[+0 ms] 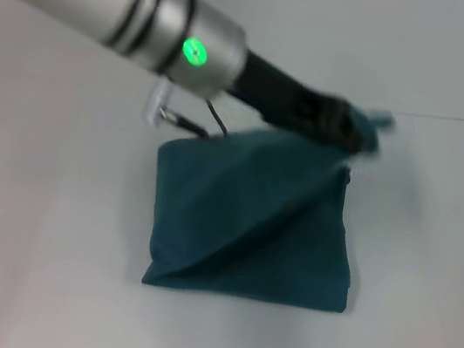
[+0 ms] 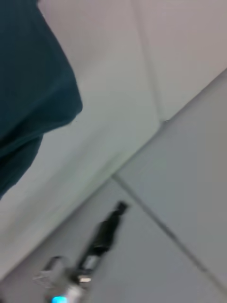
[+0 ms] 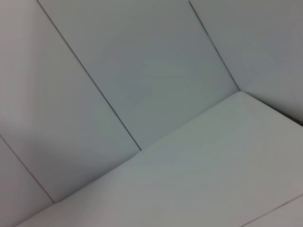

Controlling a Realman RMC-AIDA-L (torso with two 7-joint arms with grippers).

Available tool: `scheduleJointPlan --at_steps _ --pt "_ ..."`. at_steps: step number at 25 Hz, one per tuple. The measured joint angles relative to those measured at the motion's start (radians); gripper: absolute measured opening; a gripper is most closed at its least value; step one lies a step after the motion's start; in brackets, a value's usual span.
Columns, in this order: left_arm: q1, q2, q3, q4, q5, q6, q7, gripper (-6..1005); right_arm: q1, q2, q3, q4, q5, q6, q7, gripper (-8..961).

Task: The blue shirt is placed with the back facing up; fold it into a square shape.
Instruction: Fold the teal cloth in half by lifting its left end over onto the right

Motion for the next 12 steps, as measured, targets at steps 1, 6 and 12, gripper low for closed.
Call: scheduleJointPlan --at_steps 1,6,12 --pt "0.015 -0.010 0.069 -0.019 -0.030 -0.028 -0.003 70 0.001 0.002 0.008 -0.001 -0.011 -0.003 0.002 0" --pt "0.083 -0.012 0.409 -0.137 -0.186 -0.230 -0.008 70 0.009 0.006 0.020 0.003 -0.030 -0.016 0.002 -1" --pt "0.122 -0.012 0.576 -0.174 -0.284 -0.307 0.009 88 0.017 0.007 0.021 -0.002 -0.056 -0.016 0.015 -1"
